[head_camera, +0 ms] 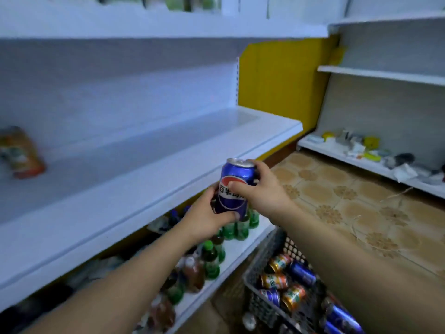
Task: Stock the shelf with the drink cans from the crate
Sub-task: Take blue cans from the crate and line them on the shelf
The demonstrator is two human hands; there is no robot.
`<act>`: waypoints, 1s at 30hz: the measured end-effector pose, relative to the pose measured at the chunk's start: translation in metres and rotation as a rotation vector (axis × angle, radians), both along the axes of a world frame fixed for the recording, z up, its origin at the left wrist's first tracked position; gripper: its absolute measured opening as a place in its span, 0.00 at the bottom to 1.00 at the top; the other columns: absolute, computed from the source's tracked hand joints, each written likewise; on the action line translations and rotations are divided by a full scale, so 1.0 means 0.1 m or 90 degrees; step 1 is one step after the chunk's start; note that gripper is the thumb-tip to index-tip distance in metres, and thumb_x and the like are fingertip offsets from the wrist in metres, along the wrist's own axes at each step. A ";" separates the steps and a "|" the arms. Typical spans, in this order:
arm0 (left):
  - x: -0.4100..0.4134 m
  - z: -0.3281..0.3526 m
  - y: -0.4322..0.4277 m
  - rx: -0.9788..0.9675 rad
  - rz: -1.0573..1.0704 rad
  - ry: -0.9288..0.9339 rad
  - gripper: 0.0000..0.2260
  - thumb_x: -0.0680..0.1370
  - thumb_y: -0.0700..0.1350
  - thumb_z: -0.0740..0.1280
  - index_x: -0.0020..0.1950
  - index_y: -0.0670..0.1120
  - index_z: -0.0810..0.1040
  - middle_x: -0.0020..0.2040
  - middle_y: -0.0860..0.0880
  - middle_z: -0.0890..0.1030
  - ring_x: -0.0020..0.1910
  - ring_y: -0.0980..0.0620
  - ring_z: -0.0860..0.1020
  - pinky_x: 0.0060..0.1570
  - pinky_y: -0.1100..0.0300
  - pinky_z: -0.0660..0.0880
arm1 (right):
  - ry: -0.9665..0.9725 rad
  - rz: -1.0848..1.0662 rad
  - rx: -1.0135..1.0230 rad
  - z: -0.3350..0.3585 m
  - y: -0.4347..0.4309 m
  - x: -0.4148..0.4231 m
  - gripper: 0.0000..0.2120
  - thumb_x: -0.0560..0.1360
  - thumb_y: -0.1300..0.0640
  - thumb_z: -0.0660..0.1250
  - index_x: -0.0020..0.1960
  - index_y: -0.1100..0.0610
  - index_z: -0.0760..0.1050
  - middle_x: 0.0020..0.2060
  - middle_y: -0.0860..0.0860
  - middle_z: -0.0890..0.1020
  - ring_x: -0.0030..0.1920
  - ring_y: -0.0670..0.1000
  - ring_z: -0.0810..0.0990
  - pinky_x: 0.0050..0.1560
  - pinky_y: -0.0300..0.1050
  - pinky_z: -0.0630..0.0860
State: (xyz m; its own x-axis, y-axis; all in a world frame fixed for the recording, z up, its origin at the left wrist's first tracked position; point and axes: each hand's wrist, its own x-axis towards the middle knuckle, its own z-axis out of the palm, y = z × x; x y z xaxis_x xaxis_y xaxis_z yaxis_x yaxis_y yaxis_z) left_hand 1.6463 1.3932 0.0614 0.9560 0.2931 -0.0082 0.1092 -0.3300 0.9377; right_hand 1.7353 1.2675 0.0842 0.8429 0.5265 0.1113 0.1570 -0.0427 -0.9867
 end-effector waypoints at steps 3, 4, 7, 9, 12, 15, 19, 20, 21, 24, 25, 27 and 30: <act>-0.55 0.37 0.41 0.054 0.074 -0.008 0.30 0.69 0.43 0.76 0.65 0.55 0.66 0.58 0.55 0.77 0.54 0.59 0.77 0.55 0.61 0.74 | -0.055 0.054 0.025 0.44 0.46 -0.41 0.24 0.69 0.56 0.77 0.60 0.49 0.70 0.49 0.44 0.79 0.49 0.45 0.80 0.47 0.38 0.78; -0.75 0.47 0.54 0.068 0.103 -0.009 0.31 0.69 0.45 0.76 0.67 0.55 0.66 0.58 0.56 0.76 0.56 0.57 0.77 0.56 0.60 0.74 | -0.066 0.076 0.029 0.55 0.61 -0.57 0.24 0.69 0.56 0.76 0.60 0.48 0.70 0.49 0.44 0.78 0.49 0.46 0.80 0.47 0.39 0.78; -1.39 0.67 0.93 0.138 0.189 0.026 0.34 0.72 0.48 0.74 0.74 0.51 0.62 0.65 0.52 0.73 0.64 0.52 0.72 0.59 0.59 0.70 | -0.098 0.160 0.028 0.76 1.08 -1.05 0.24 0.69 0.55 0.76 0.60 0.48 0.69 0.49 0.44 0.78 0.49 0.46 0.80 0.49 0.41 0.78; -1.84 0.73 1.21 0.204 0.242 0.090 0.35 0.73 0.53 0.72 0.76 0.51 0.59 0.71 0.50 0.69 0.69 0.51 0.68 0.61 0.59 0.67 | -0.098 0.208 0.030 0.82 1.40 -1.36 0.25 0.69 0.56 0.77 0.61 0.49 0.70 0.49 0.44 0.78 0.49 0.46 0.79 0.50 0.41 0.77; -2.60 0.70 1.65 0.326 0.312 0.224 0.31 0.76 0.57 0.67 0.75 0.49 0.63 0.75 0.49 0.65 0.72 0.50 0.65 0.66 0.60 0.62 | -0.102 0.286 0.008 0.83 1.83 -1.84 0.27 0.69 0.56 0.77 0.64 0.51 0.69 0.49 0.43 0.77 0.48 0.45 0.79 0.52 0.44 0.77; -3.31 0.60 2.00 0.427 0.364 0.391 0.31 0.76 0.64 0.60 0.76 0.51 0.61 0.77 0.50 0.61 0.74 0.50 0.60 0.72 0.53 0.58 | -0.117 0.352 -0.022 0.76 2.19 -2.24 0.29 0.69 0.57 0.76 0.65 0.50 0.67 0.48 0.40 0.75 0.48 0.45 0.78 0.52 0.44 0.75; -3.87 0.52 2.27 0.428 0.402 0.536 0.34 0.74 0.72 0.51 0.77 0.60 0.50 0.79 0.54 0.46 0.78 0.50 0.46 0.73 0.39 0.44 | -0.136 0.402 -0.055 0.67 2.62 -2.59 0.28 0.69 0.59 0.76 0.64 0.49 0.67 0.50 0.44 0.76 0.54 0.50 0.77 0.56 0.46 0.75; -3.92 0.50 2.31 0.428 0.403 0.547 0.34 0.74 0.72 0.50 0.77 0.62 0.48 0.79 0.54 0.44 0.78 0.50 0.44 0.72 0.37 0.42 | -0.132 0.412 -0.063 0.65 2.73 -2.65 0.27 0.70 0.60 0.76 0.63 0.49 0.67 0.51 0.45 0.76 0.54 0.51 0.77 0.56 0.46 0.74; -3.94 0.48 2.32 0.435 0.402 0.553 0.34 0.73 0.73 0.48 0.77 0.63 0.46 0.79 0.55 0.42 0.78 0.50 0.42 0.72 0.36 0.41 | -0.126 0.421 -0.066 0.65 2.84 -2.70 0.27 0.70 0.60 0.75 0.63 0.49 0.66 0.51 0.45 0.76 0.55 0.51 0.77 0.56 0.46 0.74; -3.95 0.44 2.35 0.468 0.410 0.542 0.34 0.74 0.73 0.47 0.77 0.63 0.44 0.79 0.54 0.41 0.78 0.50 0.41 0.71 0.36 0.39 | -0.138 0.442 -0.064 0.63 3.16 -2.79 0.26 0.70 0.61 0.75 0.61 0.49 0.66 0.50 0.44 0.76 0.56 0.51 0.76 0.57 0.47 0.75; -3.95 0.43 2.36 0.473 0.412 0.536 0.34 0.73 0.73 0.47 0.77 0.63 0.44 0.79 0.54 0.41 0.78 0.50 0.41 0.71 0.36 0.39 | -0.144 0.447 -0.060 0.62 3.27 -2.80 0.26 0.70 0.61 0.75 0.61 0.49 0.66 0.50 0.44 0.76 0.56 0.51 0.76 0.57 0.47 0.75; -3.97 0.41 2.37 0.480 0.412 0.533 0.34 0.73 0.73 0.46 0.77 0.63 0.44 0.79 0.55 0.41 0.78 0.50 0.41 0.72 0.36 0.39 | -0.152 0.449 -0.060 0.61 3.47 -2.82 0.26 0.70 0.61 0.75 0.62 0.51 0.66 0.53 0.47 0.76 0.58 0.52 0.76 0.60 0.49 0.75; -3.97 0.39 2.39 0.481 0.418 0.530 0.35 0.73 0.73 0.46 0.77 0.63 0.44 0.79 0.55 0.42 0.77 0.51 0.41 0.72 0.36 0.39 | -0.194 0.430 -0.068 0.60 3.79 -2.81 0.30 0.68 0.58 0.77 0.66 0.54 0.67 0.58 0.49 0.77 0.59 0.52 0.77 0.62 0.51 0.75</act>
